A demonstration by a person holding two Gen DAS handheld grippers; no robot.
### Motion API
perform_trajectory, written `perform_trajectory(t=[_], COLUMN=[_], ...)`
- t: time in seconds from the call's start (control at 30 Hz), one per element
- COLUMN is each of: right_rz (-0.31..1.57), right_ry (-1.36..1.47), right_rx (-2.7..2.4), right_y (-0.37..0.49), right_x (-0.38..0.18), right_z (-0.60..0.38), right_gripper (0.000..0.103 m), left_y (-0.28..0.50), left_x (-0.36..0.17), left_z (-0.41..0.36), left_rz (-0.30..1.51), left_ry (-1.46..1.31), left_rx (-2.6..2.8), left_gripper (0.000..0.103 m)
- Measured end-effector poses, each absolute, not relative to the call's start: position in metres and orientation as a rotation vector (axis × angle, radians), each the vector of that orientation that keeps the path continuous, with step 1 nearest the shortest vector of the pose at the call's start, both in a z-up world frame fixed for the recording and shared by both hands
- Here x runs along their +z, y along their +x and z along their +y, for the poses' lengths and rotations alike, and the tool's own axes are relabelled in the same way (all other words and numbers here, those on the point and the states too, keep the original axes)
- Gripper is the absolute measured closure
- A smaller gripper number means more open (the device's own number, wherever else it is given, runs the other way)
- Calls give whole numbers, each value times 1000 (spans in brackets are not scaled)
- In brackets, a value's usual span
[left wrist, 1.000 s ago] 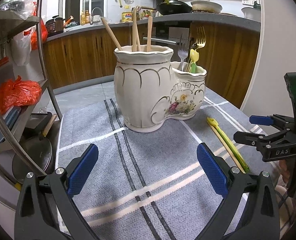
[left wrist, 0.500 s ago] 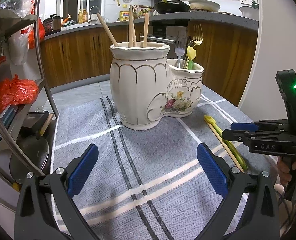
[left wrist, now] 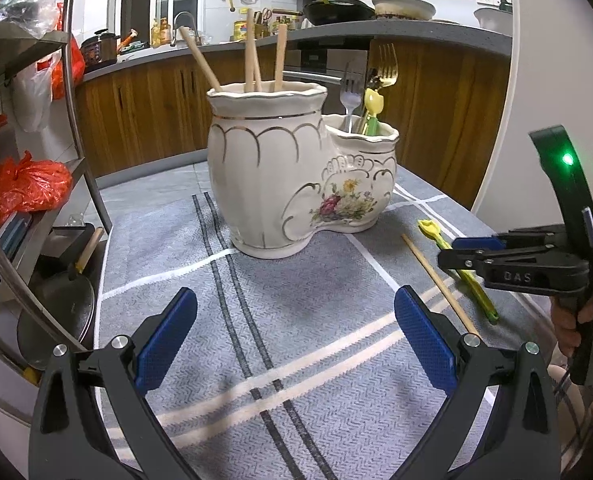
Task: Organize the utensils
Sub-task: 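Grasp the yellow green-handled spoon with the right tool, then grasp the loose wooden chopstick with the left tool while the right tool holds the spoon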
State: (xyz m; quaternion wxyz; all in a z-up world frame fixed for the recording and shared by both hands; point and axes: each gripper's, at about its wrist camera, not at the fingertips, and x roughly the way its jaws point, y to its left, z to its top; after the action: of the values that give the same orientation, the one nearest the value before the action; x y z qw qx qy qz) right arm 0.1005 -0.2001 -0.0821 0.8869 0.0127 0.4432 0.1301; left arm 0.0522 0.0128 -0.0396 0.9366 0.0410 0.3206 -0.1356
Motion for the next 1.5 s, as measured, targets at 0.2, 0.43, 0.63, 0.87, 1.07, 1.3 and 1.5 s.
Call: perform_trajectory(t=[0.2,0.43,0.63,0.87,1.07,1.3,1.5], right_rz=[913,835,760,718,698,692,679], right_ry=[-40,2,51,86,103,117,126], right_rx=[281,308,320,332,335,341,356], right_y=[102,85,72,66,63,59,57], right_x=[-83,-72,-54,-48,-49,-49,-46], right_z=[-195,-219,-240,-258,-269,-273,-272], right_gripper=[92,92,92,92,92,92,92], left_y=[52,57,64,63,64,68,72], left_x=[-38,-41,-46,-48,-57,-68,-71], left_z=[3,-26,-55,-91,-108,-122,-118], left_rz=[666,740,829,873,905,935,930], left_ry=[99,128,130,157,208,249,246], left_rx=[-286,-320,-352,-379,-364,-353,-359], left_gripper=[6,6,6,12,30,50,68])
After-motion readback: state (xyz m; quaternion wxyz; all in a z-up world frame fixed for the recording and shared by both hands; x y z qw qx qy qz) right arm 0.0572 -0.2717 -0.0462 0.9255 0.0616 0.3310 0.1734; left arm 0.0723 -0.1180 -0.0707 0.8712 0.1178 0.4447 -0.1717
